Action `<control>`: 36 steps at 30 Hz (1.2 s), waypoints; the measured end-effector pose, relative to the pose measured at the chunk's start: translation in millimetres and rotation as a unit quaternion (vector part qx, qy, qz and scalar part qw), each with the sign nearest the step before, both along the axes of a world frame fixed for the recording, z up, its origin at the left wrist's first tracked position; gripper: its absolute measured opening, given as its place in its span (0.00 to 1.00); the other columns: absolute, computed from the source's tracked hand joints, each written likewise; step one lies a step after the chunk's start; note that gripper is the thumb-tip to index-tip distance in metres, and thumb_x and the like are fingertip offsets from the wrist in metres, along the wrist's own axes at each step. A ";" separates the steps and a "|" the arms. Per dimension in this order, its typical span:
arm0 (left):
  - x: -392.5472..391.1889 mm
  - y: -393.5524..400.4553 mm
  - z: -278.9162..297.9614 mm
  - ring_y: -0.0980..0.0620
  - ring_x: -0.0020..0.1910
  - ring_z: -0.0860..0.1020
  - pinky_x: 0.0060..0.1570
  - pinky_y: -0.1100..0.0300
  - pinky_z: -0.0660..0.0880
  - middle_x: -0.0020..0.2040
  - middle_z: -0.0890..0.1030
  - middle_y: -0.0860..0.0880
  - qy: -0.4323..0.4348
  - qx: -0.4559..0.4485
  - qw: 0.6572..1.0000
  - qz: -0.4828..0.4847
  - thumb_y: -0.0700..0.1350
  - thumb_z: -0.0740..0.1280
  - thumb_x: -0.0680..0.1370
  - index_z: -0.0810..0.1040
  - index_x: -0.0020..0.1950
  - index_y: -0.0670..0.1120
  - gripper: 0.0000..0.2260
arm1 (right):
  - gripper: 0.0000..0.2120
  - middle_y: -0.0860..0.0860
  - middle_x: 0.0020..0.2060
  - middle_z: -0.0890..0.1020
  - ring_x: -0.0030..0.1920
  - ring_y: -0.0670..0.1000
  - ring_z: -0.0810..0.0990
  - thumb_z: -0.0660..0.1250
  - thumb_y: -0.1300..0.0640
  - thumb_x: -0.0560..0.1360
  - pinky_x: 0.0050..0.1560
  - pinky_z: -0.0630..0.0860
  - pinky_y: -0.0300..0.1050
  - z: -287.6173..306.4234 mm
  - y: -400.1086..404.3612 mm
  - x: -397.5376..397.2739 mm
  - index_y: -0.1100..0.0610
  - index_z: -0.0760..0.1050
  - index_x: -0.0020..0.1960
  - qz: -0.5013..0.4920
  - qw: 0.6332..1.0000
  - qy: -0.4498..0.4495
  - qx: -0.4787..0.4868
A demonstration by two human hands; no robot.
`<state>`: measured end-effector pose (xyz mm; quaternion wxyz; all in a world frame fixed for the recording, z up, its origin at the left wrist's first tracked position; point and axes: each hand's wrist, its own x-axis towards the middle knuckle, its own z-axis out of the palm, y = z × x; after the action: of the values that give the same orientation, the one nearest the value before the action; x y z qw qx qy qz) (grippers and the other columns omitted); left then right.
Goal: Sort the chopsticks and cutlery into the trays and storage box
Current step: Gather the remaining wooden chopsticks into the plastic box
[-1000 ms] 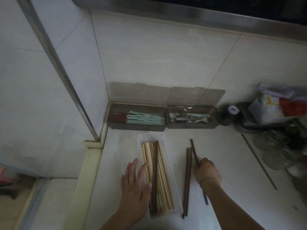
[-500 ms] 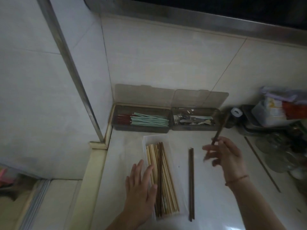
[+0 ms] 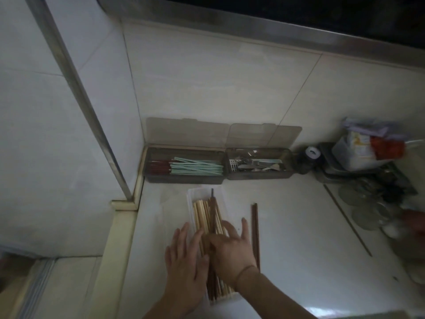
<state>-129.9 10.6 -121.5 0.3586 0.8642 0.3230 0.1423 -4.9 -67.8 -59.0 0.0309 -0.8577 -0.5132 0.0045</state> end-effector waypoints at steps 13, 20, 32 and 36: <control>0.4 -1.4 -2.9 0.57 0.78 0.46 0.72 0.47 0.51 0.77 0.47 0.67 -0.033 -0.004 0.999 0.024 0.62 0.52 0.77 0.52 0.72 0.74 0.24 | 0.13 0.50 0.50 0.78 0.52 0.57 0.75 0.63 0.49 0.70 0.48 0.77 0.53 -25.6 -69.2 70.9 0.49 0.79 0.53 -0.203 0.973 0.067 0.087; 8.0 -11.0 -6.5 0.57 0.79 0.48 0.72 0.47 0.53 0.78 0.49 0.66 -0.041 0.009 0.999 0.031 0.61 0.54 0.78 0.62 0.73 0.65 0.23 | 0.16 0.48 0.55 0.74 0.57 0.55 0.72 0.57 0.46 0.73 0.47 0.73 0.47 -31.2 -110.8 105.4 0.45 0.71 0.59 -0.203 0.967 0.119 -0.102; 26.2 -42.6 -5.6 0.62 0.77 0.50 0.72 0.53 0.55 0.77 0.51 0.68 -0.033 0.029 0.998 0.049 0.61 0.55 0.78 0.65 0.73 0.59 0.24 | 0.17 0.50 0.58 0.76 0.57 0.54 0.76 0.54 0.45 0.78 0.49 0.73 0.46 -30.0 -124.5 124.1 0.53 0.67 0.62 -0.208 0.963 0.107 -0.134; 30.5 -52.9 3.3 0.66 0.76 0.47 0.72 0.55 0.53 0.76 0.47 0.71 -0.017 0.023 0.999 0.029 0.63 0.53 0.77 0.62 0.74 0.62 0.25 | 0.15 0.50 0.57 0.78 0.56 0.54 0.79 0.52 0.48 0.80 0.51 0.74 0.45 -24.9 -129.5 141.6 0.53 0.70 0.61 -0.196 0.964 0.117 -0.138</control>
<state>-99.4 -42.4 -118.2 0.3395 0.8599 0.3387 0.1751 136.7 -197.4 -83.9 -0.0278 -0.9308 -0.3224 0.1699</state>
